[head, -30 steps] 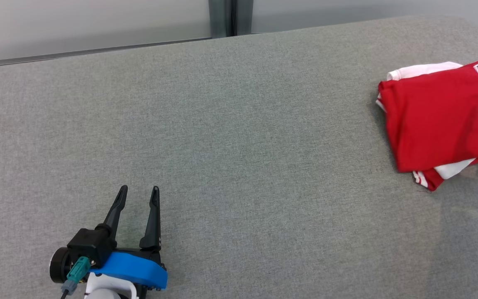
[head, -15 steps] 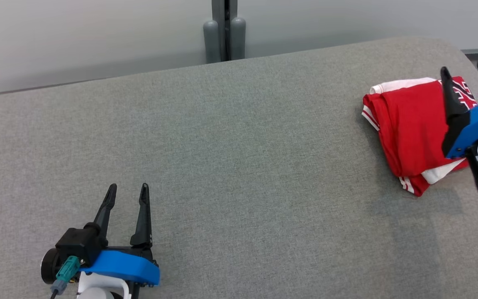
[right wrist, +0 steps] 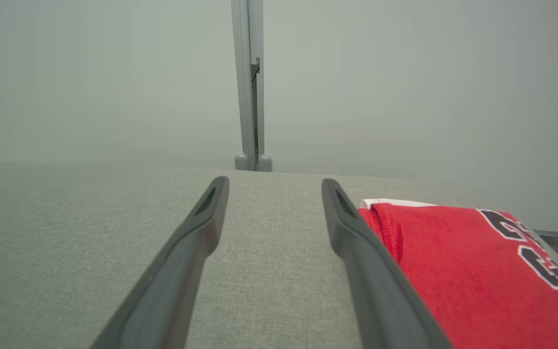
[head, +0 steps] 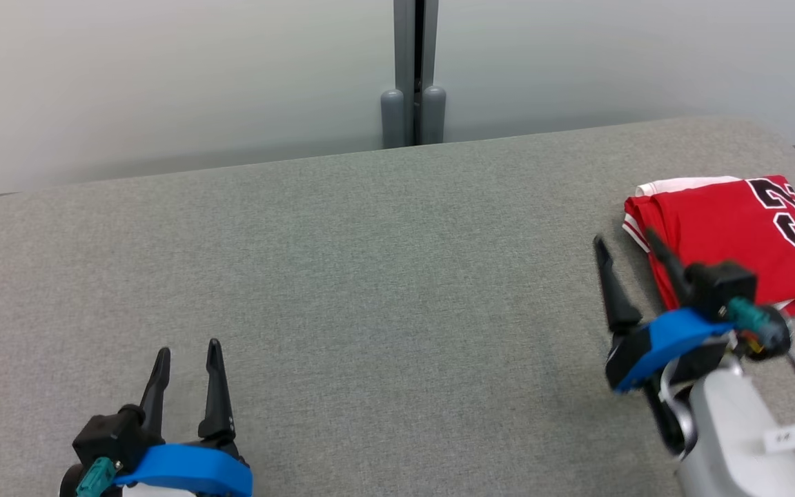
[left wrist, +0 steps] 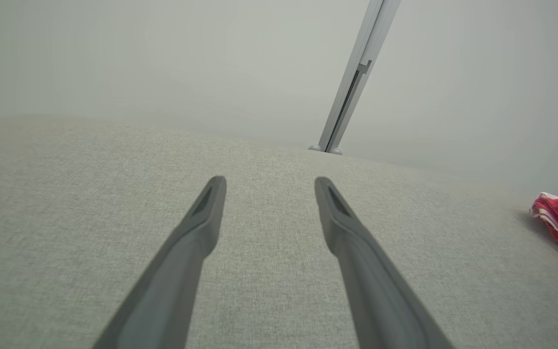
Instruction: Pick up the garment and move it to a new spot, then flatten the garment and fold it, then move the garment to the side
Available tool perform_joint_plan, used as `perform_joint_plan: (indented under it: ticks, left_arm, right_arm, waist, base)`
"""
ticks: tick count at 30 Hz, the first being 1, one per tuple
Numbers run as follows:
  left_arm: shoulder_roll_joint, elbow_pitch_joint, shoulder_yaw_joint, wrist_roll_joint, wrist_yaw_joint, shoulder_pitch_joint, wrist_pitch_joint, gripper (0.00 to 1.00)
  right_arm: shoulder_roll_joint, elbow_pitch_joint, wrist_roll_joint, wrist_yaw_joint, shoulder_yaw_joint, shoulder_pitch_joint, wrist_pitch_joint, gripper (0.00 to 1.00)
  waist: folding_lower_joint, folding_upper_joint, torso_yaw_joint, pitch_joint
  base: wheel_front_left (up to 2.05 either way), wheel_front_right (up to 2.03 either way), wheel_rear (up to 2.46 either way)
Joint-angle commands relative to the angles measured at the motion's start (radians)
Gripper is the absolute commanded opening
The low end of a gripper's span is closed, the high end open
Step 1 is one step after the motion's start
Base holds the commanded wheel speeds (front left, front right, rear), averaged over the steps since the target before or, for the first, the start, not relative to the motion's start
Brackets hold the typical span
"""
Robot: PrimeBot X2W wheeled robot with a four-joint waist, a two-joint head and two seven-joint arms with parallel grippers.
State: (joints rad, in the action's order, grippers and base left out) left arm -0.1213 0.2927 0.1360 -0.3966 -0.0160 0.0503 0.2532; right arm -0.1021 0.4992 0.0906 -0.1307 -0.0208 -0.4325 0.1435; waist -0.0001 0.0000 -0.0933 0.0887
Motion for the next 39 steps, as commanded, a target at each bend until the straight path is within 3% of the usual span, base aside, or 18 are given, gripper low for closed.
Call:
perform_joint_plan:
  ticks: [1, 7, 17, 39]
  left_arm:
    - [0.003, 0.006, -0.008, -0.004, 0.008, -0.013, 0.005, 1.00]
    - [0.009, 0.022, -0.021, -0.016, 0.015, -0.045, 0.009, 1.00]
    - [0.011, 0.025, -0.026, 0.016, 0.030, -0.071, 0.013, 1.00]
    - [0.031, 0.039, -0.032, 0.024, 0.017, -0.068, 0.013, 1.00]
  right_arm:
    - [0.016, -0.008, 0.003, 0.000, -0.007, 0.042, 0.015, 1.00]
    - [0.050, -0.039, -0.033, 0.000, 0.015, 0.149, 0.069, 1.00]
    - [0.051, -0.088, 0.044, 0.000, 0.023, 0.258, 0.112, 1.00]
    - [0.051, -0.072, 0.071, 0.000, -0.031, 0.267, 0.121, 1.00]
  waist:
    - [0.0001, 0.0000, 0.007, -0.002]
    - [0.0001, 0.0000, 0.030, -0.007]
    - [0.0001, 0.0000, 0.051, -0.013]
    - [0.0001, 0.0000, 0.049, -0.009]
  base:
    - [0.00, 0.00, 0.00]
    - [0.00, 0.00, 0.00]
    - [0.00, 0.00, 0.00]
    - [0.00, 0.00, 0.00]
